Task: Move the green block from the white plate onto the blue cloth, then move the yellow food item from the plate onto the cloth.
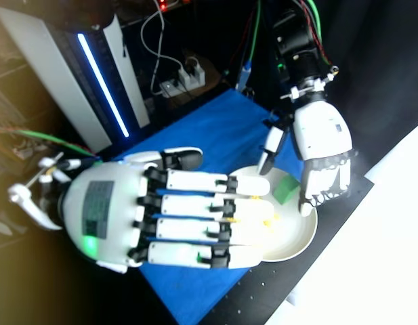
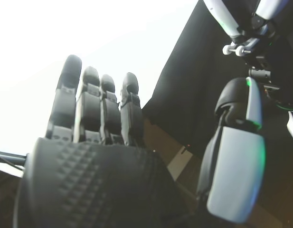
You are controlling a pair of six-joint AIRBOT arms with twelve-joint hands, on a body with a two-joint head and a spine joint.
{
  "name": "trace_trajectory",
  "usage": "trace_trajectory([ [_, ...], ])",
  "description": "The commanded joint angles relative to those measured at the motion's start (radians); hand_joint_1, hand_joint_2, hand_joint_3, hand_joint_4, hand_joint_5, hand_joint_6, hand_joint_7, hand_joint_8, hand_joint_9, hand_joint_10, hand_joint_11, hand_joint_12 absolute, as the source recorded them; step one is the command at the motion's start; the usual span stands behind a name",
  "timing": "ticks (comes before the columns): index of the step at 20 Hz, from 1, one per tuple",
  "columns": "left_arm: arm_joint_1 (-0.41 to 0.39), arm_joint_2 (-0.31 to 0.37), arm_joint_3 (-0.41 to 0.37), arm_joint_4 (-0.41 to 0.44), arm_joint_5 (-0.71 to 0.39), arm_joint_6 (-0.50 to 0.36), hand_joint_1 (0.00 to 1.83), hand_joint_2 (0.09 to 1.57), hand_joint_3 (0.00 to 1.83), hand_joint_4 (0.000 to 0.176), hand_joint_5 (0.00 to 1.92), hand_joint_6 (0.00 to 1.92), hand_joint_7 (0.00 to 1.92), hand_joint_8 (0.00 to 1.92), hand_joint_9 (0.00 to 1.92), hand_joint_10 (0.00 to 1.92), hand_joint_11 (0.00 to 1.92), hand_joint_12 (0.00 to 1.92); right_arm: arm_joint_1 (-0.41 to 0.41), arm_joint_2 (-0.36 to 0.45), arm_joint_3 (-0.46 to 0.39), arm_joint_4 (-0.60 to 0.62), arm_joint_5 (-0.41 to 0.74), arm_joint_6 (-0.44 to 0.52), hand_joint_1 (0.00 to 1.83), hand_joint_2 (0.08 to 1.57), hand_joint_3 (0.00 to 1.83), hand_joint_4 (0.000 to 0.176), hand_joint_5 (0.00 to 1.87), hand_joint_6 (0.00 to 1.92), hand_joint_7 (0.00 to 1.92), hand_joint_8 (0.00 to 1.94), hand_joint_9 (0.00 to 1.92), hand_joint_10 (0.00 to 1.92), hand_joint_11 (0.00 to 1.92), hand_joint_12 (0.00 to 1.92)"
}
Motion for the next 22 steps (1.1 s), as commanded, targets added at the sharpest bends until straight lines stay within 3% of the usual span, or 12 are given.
trace_trajectory([
  [1, -0.003, -0.004, 0.005, -0.005, -0.086, -0.004, 0.88, 0.87, 0.0, 0.0, 0.58, 0.0, 0.78, 0.01, 0.83, 0.03, 0.38, 1.13, 0.017, -0.002, 0.0, 0.025, 0.116, 0.005, 0.8, 0.77, 0.0, 0.0, 0.38, 0.0, 0.15, 0.0, 0.16, 0.0, 0.01, 0.58],
  [2, -0.001, -0.004, 0.005, -0.005, -0.086, -0.004, 0.93, 0.88, 0.0, 0.0, 0.62, 0.01, 0.82, 0.01, 0.89, 0.04, 0.42, 1.17, 0.017, -0.002, 0.0, 0.025, 0.116, 0.005, 0.8, 0.78, 0.0, 0.0, 0.4, 0.0, 0.18, 0.0, 0.19, 0.0, 0.0, 0.68],
  [5, 0.001, -0.007, 0.006, -0.007, -0.086, -0.004, 1.05, 0.86, 0.0, 0.0, 0.67, 0.01, 0.82, 0.0, 0.84, 0.02, 0.42, 1.09, 0.017, -0.004, -0.002, 0.025, 0.116, 0.005, 0.79, 0.79, 0.0, 0.0, 0.41, 0.0, 0.27, 0.0, 0.27, 0.0, 0.14, 0.47],
  [6, 0.003, -0.009, 0.007, -0.011, -0.089, -0.004, 1.08, 0.86, 0.0, 0.0, 0.72, 0.01, 0.93, 0.03, 0.99, 0.06, 0.6, 1.11, 0.017, -0.004, -0.002, 0.025, 0.116, 0.005, 0.79, 0.78, 0.0, 0.0, 0.41, 0.0, 0.24, 0.0, 0.25, 0.0, 0.15, 0.46],
  [8, 0.007, -0.016, 0.012, -0.019, -0.095, -0.004, 1.11, 0.86, 0.0, 0.0, 0.78, 0.01, 1.06, 0.05, 1.13, 0.11, 0.76, 1.11, 0.017, -0.004, -0.002, 0.025, 0.116, 0.005, 0.79, 0.8, 0.0, 0.0, 0.39, 0.0, 0.22, 0.0, 0.23, 0.0, 0.14, 0.38],
  [15, 0.019, -0.038, 0.029, -0.048, -0.113, -0.004, 1.17, 0.96, 0.01, 0.0, 0.92, 0.02, 1.11, 0.02, 1.14, 0.15, 0.81, 1.17, 0.017, -0.006, -0.003, 0.024, 0.116, 0.005, 0.77, 0.81, 0.0, 0.0, 0.4, 0.01, 0.26, 0.01, 0.27, 0.01, 0.18, 0.38],
  [16, 0.02, -0.04, 0.03, -0.05, -0.116, -0.004, 1.18, 1.03, 0.01, 0.0, 1.07, 0.6, 1.14, 0.01, 1.17, 0.14, 0.85, 1.11, 0.017, -0.007, -0.003, 0.024, 0.116, 0.005, 0.77, 0.82, 0.01, 0.0, 0.4, 0.01, 0.27, 0.01, 0.29, 0.02, 0.2, 0.38],
  [17, 0.02, -0.041, 0.031, -0.051, -0.117, -0.004, 1.23, 1.08, 0.0, 0.0, 0.97, 0.86, 1.11, 0.72, 1.17, 0.12, 0.85, 1.12, 0.017, -0.008, -0.003, 0.024, 0.116, 0.005, 0.77, 0.82, 0.0, 0.0, 0.41, 0.01, 0.27, 0.01, 0.29, 0.02, 0.19, 0.38],
  [18, 0.021, -0.041, 0.031, -0.051, -0.118, -0.004, 1.17, 1.1, 0.0, 0.0, 0.99, 0.93, 0.94, 0.39, 1.08, 0.07, 0.75, 1.13, 0.017, -0.009, -0.003, 0.024, 0.116, 0.005, 0.79, 0.84, 0.01, 0.0, 0.41, 0.01, 0.25, 0.0, 0.28, 0.01, 0.18, 0.38],
  [19, 0.022, -0.041, 0.031, -0.051, -0.119, -0.004, 1.23, 1.1, 0.0, 0.0, 1.08, 0.88, 0.9, 0.9, 1.06, 0.04, 0.71, 1.11, 0.017, -0.009, -0.003, 0.024, 0.116, 0.005, 0.79, 0.85, 0.0, 0.0, 0.41, 0.0, 0.26, 0.0, 0.29, 0.0, 0.17, 0.45],
  [20, 0.023, -0.041, 0.031, -0.052, -0.121, -0.004, 1.25, 1.1, 0.0, 0.0, 1.14, 0.79, 0.87, 1.04, 1.05, 0.03, 0.64, 1.15, 0.017, -0.009, -0.003, 0.024, 0.116, 0.005, 0.79, 0.84, 0.0, 0.001, 0.42, 0.01, 0.27, 0.01, 0.3, 0.0, 0.16, 0.46],
  [22, 0.024, -0.041, 0.031, -0.057, -0.126, -0.004, 1.25, 1.11, 0.0, 0.0, 1.14, 0.8, 0.84, 1.11, 1.05, 0.02, 0.59, 1.28, 0.017, -0.009, -0.004, 0.024, 0.116, 0.005, 0.81, 0.83, 0.0, 0.007, 0.44, 0.0, 0.26, 0.0, 0.29, 0.0, 0.13, 0.54],
])
